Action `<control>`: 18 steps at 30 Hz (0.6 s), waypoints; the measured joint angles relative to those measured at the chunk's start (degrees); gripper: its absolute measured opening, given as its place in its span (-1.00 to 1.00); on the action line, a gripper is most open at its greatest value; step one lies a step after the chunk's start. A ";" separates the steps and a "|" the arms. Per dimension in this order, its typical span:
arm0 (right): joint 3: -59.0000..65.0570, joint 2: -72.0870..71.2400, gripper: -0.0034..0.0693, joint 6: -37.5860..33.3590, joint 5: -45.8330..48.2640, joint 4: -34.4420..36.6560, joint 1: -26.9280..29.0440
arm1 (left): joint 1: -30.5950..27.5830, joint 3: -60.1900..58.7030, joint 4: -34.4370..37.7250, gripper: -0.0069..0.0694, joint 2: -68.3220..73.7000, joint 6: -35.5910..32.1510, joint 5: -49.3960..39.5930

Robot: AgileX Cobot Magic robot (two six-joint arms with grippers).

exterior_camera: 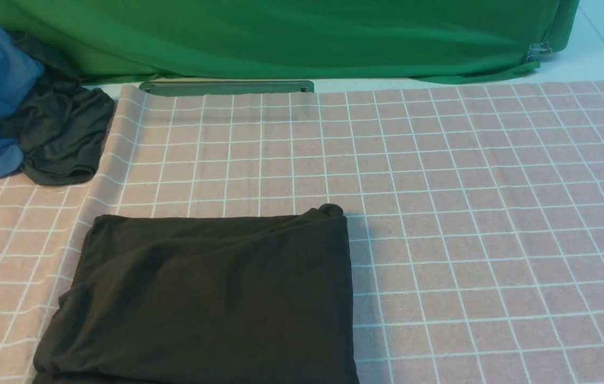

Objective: Fold a long-sleeved shirt over a pink coffee tablecloth.

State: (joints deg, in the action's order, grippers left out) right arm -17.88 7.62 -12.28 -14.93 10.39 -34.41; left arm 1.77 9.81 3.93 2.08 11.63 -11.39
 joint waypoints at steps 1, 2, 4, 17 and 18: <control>0.00 0.00 -0.26 0.00 0.00 0.00 0.00 | -1.20 -2.58 -0.05 -0.78 -1.05 0.00 1.47; 0.00 0.00 -0.26 0.00 0.00 0.00 0.00 | -2.68 -5.00 -0.11 -0.78 -1.60 0.00 3.47; 0.00 0.00 -0.26 0.00 0.00 0.00 0.00 | -3.78 -8.80 -0.11 -0.78 -1.88 0.07 4.52; 0.00 0.00 -0.26 0.00 0.05 0.00 0.00 | -3.95 -10.23 -0.99 -0.78 -2.15 1.00 -2.27; 0.00 0.00 -0.26 0.00 0.05 0.00 0.00 | -3.95 -10.23 -0.99 -0.78 -2.15 1.00 -2.27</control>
State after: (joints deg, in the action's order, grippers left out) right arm -17.88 7.62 -12.28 -14.89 10.39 -34.41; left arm -2.18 -0.41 2.94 -0.07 12.63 -13.66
